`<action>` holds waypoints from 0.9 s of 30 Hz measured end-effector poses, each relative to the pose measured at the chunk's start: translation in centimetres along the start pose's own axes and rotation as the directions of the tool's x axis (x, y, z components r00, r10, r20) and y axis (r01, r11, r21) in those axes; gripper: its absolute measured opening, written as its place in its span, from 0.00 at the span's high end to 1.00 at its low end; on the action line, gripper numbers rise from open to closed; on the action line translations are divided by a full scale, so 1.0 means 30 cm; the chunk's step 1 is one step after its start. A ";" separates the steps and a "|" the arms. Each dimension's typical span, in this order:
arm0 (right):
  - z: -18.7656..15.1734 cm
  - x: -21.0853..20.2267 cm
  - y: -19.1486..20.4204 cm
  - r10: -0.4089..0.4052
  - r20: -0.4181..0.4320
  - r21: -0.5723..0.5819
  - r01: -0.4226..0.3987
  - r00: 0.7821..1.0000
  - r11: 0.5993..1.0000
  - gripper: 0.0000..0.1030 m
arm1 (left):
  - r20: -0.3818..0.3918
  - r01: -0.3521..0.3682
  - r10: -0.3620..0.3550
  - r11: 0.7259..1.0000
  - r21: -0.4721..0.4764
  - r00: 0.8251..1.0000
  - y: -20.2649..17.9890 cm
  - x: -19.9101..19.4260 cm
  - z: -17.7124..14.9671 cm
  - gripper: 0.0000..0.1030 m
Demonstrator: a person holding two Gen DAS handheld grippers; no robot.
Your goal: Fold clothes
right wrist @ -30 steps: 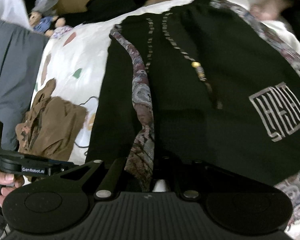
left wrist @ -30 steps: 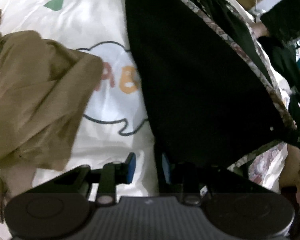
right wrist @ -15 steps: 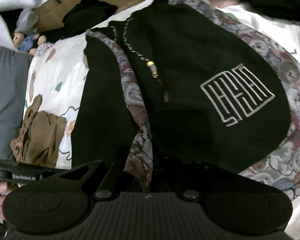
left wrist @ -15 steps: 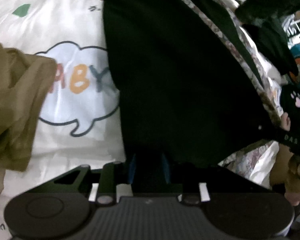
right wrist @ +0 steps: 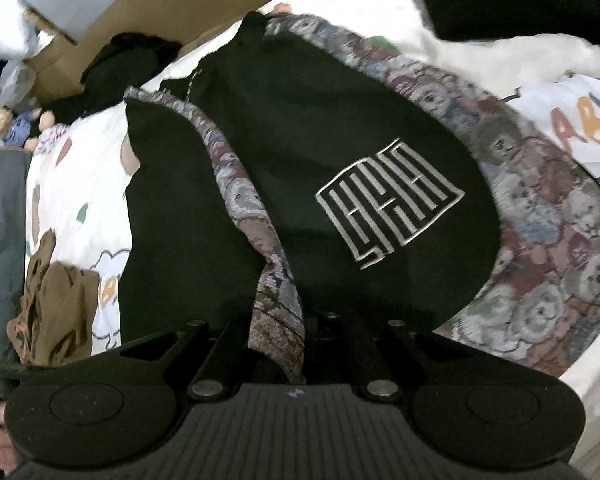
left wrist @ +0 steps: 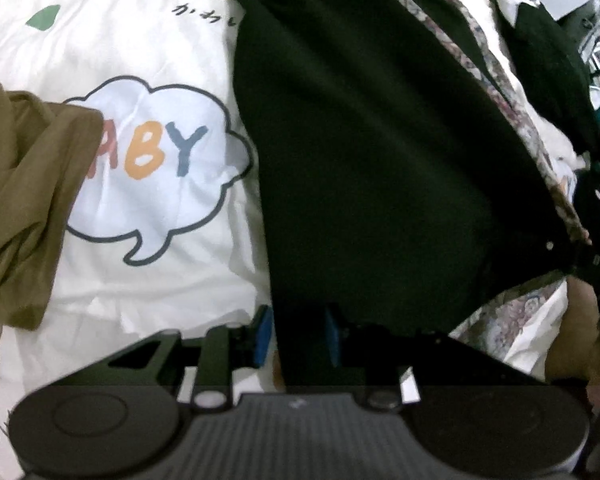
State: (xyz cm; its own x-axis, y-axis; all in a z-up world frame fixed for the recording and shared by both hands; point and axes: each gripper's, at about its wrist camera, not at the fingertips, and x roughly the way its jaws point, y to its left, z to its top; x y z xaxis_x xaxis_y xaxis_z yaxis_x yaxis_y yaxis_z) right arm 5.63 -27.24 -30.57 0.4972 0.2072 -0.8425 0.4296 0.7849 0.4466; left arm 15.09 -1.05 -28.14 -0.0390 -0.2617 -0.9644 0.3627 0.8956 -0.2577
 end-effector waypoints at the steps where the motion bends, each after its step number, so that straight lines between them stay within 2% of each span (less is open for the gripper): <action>1: 0.005 -0.007 -0.004 0.000 0.005 0.004 0.000 1.000 1.000 0.96 | 0.001 0.001 -0.001 1.000 0.004 1.000 -0.005 -0.003 0.000 0.71; 20: 0.044 -0.137 -0.128 -0.093 0.080 0.096 0.085 0.992 0.992 0.96 | 0.010 0.025 -0.026 0.999 0.038 1.000 -0.129 0.007 -0.004 0.71; 27: 0.084 -0.172 -0.186 -0.184 0.111 0.075 0.176 0.977 0.981 0.96 | -0.004 0.045 -0.045 0.999 0.008 0.999 -0.177 0.051 -0.014 0.71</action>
State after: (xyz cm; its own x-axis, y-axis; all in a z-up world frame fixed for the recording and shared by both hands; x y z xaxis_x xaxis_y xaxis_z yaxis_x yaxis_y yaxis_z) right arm 2.57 -34.15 -27.95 0.4904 -0.0068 -0.8715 0.5661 0.7628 0.3125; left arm 12.71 -6.05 -28.28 -0.0590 -0.3002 -0.9520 0.3682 0.8799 -0.3003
